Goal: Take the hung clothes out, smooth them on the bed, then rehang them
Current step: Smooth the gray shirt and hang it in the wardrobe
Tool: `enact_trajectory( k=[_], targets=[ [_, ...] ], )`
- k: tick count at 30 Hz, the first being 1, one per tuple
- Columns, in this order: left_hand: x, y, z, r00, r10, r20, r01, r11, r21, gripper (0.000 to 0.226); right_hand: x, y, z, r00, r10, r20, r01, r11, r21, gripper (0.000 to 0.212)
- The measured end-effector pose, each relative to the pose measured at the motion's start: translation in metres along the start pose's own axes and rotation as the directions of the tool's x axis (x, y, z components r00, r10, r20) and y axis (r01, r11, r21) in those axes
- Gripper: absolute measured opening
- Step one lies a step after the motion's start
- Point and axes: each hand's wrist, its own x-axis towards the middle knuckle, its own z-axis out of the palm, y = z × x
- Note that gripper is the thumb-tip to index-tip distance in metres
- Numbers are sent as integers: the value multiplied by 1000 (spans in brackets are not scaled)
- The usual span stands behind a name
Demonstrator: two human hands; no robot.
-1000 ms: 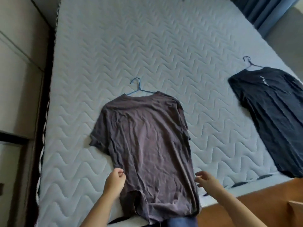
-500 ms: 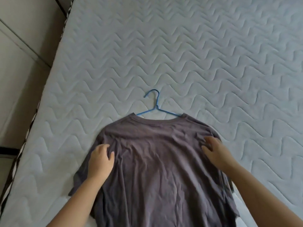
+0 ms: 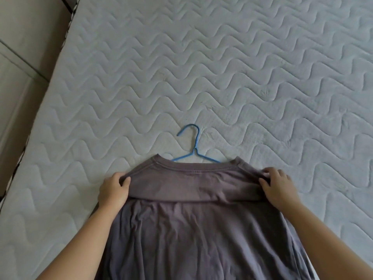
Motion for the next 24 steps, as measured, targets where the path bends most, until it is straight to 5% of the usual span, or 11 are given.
enact_trajectory(
  k=[4,12,24],
  targets=[
    [-36,-5,-11,999,-41,-10,39,988,-146,25,-28,14,4,998,45,37,-47,998,48,28],
    [-154,-32,-60,997,-75,32,79,981,-179,24,-136,47,-19,996,69,57,-79,973,218,2],
    [-366,-101,-117,985,-168,28,170,977,-126,19,-351,112,-52,978,150,143,-192,914,356,35]
  ],
)
